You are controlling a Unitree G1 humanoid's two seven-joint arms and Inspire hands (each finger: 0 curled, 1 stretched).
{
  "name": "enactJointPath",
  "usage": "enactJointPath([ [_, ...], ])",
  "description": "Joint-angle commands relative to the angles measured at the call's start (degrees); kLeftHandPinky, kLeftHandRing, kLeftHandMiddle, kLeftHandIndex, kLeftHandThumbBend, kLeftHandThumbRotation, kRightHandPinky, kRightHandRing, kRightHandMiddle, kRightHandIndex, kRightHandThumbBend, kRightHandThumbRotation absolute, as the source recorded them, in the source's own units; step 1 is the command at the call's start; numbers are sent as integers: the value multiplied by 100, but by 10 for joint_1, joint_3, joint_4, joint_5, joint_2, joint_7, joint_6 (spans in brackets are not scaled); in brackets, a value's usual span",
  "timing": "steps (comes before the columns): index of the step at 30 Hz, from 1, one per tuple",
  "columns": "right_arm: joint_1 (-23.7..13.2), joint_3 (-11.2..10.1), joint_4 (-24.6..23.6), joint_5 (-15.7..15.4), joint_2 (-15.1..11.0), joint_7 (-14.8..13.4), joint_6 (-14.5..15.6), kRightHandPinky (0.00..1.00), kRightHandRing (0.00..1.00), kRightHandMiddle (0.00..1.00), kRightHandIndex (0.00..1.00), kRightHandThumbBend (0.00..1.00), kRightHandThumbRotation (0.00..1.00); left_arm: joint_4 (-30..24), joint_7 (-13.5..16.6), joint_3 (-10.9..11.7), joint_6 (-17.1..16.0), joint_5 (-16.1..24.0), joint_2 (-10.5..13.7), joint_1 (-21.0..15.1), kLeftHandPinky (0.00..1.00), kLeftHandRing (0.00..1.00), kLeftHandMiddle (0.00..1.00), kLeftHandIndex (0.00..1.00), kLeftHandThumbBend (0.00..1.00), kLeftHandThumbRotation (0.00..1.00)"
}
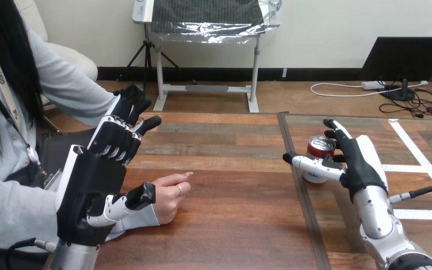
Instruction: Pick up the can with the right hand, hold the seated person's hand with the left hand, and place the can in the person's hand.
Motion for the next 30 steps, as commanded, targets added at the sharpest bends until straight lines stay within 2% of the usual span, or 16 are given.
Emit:
enactJointPath([
  [1,-36,-8,-3,5,4,10,-4,81,88,91,94,100,42,-34,0,-1,1,-6,7,-16,86,95,96,91,100,48],
  [3,-36,-12,-4,8,5,15,-7,81,88,91,94,100,41,-36,-2,-1,3,-7,7,-15,86,95,96,91,100,48],
  [12,-35,-10,-5,-2,6,5,-7,80,87,91,94,100,38,-39,-16,0,12,-18,9,-13,87,96,96,92,100,47],
  [30,-33,-11,-4,-2,7,7,-2,78,87,90,93,100,36,-36,-14,3,9,-14,8,-14,87,95,95,91,100,48],
])
